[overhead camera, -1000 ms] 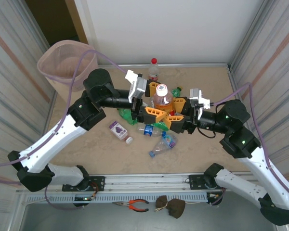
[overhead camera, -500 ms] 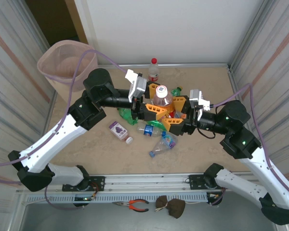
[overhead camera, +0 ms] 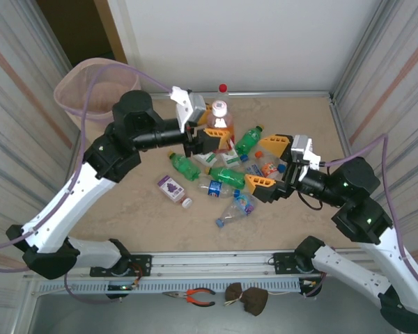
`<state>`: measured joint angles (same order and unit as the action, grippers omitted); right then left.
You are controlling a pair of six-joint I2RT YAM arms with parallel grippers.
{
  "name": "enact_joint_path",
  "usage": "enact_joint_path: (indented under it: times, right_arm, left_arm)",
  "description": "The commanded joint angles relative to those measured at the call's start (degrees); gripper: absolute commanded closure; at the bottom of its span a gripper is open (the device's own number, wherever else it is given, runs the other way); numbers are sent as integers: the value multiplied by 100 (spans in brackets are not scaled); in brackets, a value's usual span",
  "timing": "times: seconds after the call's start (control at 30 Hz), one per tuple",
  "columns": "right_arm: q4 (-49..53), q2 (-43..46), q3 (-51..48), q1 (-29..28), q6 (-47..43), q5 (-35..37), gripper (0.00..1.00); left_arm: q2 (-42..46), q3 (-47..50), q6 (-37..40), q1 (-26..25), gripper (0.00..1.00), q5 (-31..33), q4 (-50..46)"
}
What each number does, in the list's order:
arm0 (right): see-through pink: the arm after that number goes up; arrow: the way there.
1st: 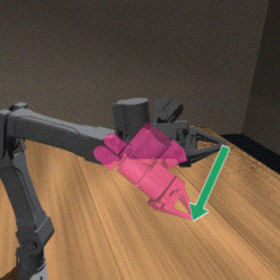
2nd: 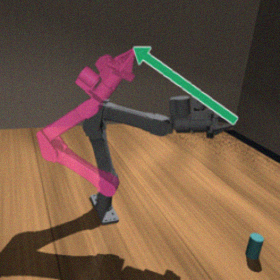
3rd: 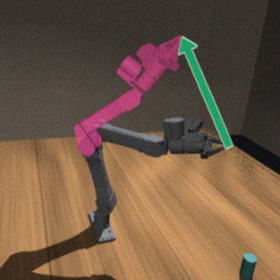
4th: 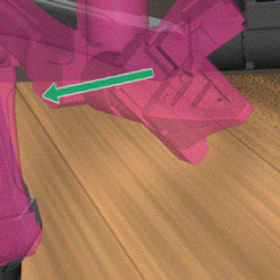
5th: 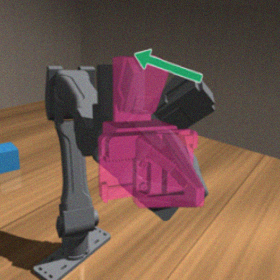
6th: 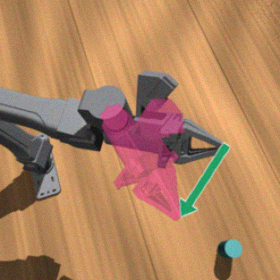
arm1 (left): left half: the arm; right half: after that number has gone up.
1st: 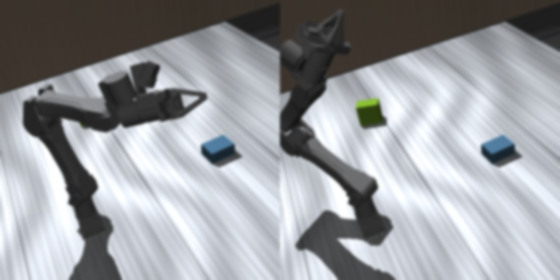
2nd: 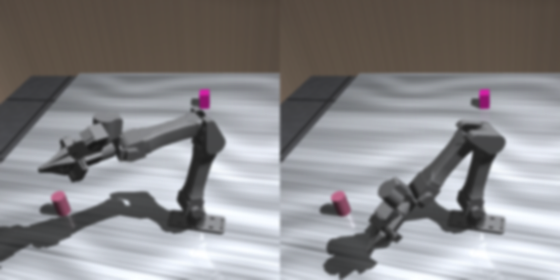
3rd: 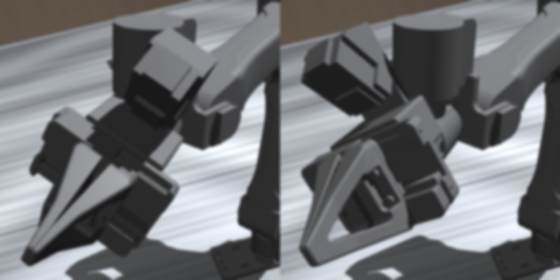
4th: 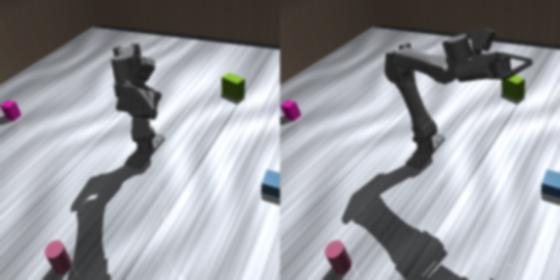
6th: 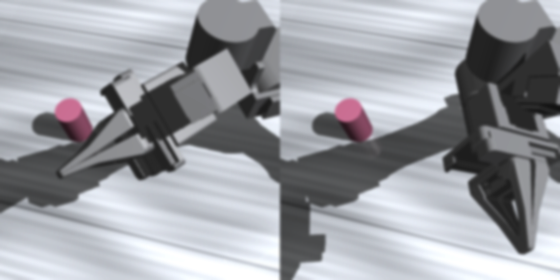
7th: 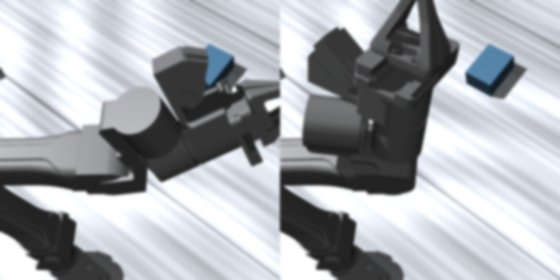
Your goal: Put the plastic bottles in the bin
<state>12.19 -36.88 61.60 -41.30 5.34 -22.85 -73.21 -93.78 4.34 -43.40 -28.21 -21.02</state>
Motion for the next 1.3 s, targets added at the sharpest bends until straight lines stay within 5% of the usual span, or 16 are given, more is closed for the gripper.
enact_joint_path:
  times: [0.0, 0.2, 0.4, 0.73, 1.27]
  right_arm:
    - [256, 88, -79, -48, -184, 493, 3]
    - [377, 78, -88, -51, -231, 603, 3]
    - [424, 26, -87, -47, -266, 607, 4]
    - [411, -136, -28, -45, -285, 511, 7]
    - [570, -114, 46, -46, -350, 615, 7]
  left_arm:
    - [-49, -601, 242, 312, 50, 1382, -1107]
    - [-553, -1379, 597, 1198, 50, 2537, -2547]
    - [-807, -1692, 836, 2453, 50, 2384, -2976]
    - [-1437, -1950, 690, 4109, 51, 2200, -2372]
    - [-3153, -3025, 1709, 4363, 51, 3294, -2128]
